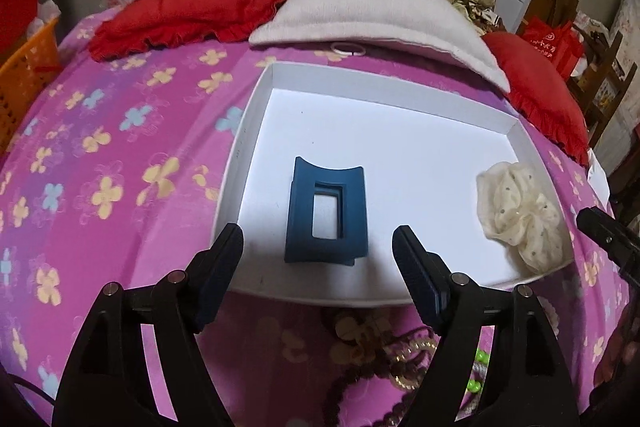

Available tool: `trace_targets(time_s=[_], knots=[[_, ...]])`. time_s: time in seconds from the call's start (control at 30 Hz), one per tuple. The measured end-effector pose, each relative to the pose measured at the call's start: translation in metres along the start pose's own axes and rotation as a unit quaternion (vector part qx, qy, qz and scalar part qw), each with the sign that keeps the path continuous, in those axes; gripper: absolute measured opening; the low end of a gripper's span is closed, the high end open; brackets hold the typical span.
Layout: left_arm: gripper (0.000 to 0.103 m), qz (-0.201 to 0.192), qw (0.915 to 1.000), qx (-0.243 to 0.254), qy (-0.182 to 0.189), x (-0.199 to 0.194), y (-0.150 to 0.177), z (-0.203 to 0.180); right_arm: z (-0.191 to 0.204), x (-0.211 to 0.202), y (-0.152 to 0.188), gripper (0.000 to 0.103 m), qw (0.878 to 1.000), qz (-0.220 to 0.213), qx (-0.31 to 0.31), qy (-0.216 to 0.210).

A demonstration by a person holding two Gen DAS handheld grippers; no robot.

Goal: Organize jewelry
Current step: 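Carry the clip into the white tray and open the left tool while the right tool releases the scrunchie there, then withdraw both open tools from the tray back over the jewelry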

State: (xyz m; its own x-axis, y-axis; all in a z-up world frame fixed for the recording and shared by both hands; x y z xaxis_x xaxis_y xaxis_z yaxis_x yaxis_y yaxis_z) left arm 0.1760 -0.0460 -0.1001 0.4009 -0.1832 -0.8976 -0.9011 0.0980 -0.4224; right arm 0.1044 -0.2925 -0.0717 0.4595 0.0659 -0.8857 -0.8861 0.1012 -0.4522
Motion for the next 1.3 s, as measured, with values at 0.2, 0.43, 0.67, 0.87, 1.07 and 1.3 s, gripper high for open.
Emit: trace_targets(time_s=[0.2, 0.43, 0.67, 0.87, 1.07, 1.3], knots=[[0.077, -0.035, 0.999, 0.026, -0.012, -0.03, 0.01, -0.011, 0.012, -0.022, 0.017, 0.069, 1.0, -0.007, -0.006, -0.005], [0.077, -0.067, 0.9967, 0.045, -0.013, -0.06, 0.031, -0.022, 0.029, -0.043, 0.04, 0.074, 1.0, -0.011, -0.016, -0.013], [0.077, -0.088, 0.9949, 0.045, -0.021, -0.086, 0.051, -0.027, 0.04, -0.063, 0.057, 0.074, 0.999, -0.025, -0.021, -0.006], [0.077, -0.101, 0.9928, 0.052, -0.038, -0.101, 0.067, -0.03, 0.043, -0.076, 0.069, 0.08, 0.999, -0.031, -0.019, 0.006], [0.077, -0.112, 0.9915, 0.053, -0.04, -0.114, 0.077, -0.032, 0.041, -0.081, 0.08, 0.08, 1.0, -0.026, -0.005, 0.012], [0.078, -0.123, 0.9903, 0.056, -0.035, -0.128, 0.085, -0.036, 0.041, -0.087, 0.09, 0.08, 1.0, -0.023, -0.004, 0.014]])
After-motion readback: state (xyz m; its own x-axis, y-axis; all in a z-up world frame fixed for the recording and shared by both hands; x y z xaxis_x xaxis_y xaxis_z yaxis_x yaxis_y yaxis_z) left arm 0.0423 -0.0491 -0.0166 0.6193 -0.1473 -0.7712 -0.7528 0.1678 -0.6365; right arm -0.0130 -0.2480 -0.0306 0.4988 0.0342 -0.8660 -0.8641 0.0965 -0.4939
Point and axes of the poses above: each gripper's, at about its wrist camera, not at the fingertips, and x roughly the way its jaws point, z to its left, y to its underside, the point moved 9 cm from there along x, roughly the way its jaws point, and after that the axes turned 11 degrees about z, right-handed, at the moved point
